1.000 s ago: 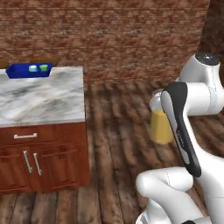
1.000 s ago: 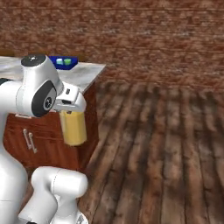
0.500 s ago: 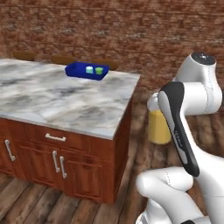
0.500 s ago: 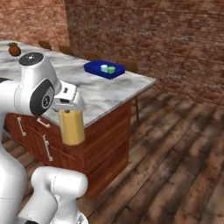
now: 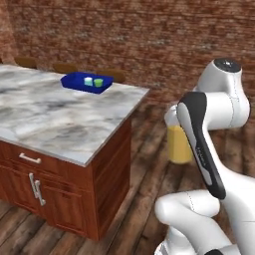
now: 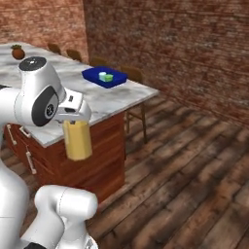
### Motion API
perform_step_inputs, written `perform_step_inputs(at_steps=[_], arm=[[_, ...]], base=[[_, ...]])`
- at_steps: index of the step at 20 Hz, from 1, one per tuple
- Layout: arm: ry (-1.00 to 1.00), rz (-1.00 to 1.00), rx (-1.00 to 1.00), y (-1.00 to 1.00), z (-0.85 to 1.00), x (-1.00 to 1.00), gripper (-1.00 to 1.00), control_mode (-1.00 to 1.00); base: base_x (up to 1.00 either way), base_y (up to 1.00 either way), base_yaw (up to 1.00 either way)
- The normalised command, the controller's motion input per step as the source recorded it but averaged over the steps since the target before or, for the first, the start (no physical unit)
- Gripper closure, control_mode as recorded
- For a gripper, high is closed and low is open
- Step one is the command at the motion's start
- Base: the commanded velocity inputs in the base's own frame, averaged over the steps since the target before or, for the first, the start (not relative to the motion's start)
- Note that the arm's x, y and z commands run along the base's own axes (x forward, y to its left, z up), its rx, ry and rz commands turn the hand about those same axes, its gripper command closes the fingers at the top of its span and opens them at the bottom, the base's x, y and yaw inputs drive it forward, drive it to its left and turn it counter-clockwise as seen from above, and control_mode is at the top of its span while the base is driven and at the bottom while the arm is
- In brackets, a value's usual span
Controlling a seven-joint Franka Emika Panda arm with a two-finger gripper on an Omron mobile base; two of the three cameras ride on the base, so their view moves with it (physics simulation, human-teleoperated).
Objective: There is a tray on the dining counter. Grab the cup, mug, and pitcher and place them on the tray. The pitcher may be placed next to the tray if it cannot fit the tray.
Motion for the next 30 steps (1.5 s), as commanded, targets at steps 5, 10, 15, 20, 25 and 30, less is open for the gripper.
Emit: perform_step_inputs(at_steps=[5, 10, 15, 20, 25, 30], arm=[[0.00, 0.00, 0.00, 0.00, 0.00, 0.00, 1.00, 1.00], [0.00, 0.00, 0.00, 0.00, 0.00, 0.00, 1.00, 1.00], [0.00, 0.00, 0.00, 0.00, 0.00, 0.00, 1.00, 1.00], [0.00, 0.00, 0.00, 0.00, 0.00, 0.00, 1.00, 1.00], [0.00, 0.00, 0.00, 0.00, 0.00, 0.00, 1.00, 1.00], [0.00, 0.00, 0.00, 0.00, 0.00, 0.00, 1.00, 1.00]], base=[[0.00, -1.00, 0.12], [0.00, -1.00, 0.28], [0.00, -1.00, 0.33], [0.13, -1.00, 0.36], [0.30, -1.00, 0.41], [0.37, -1.00, 0.48]])
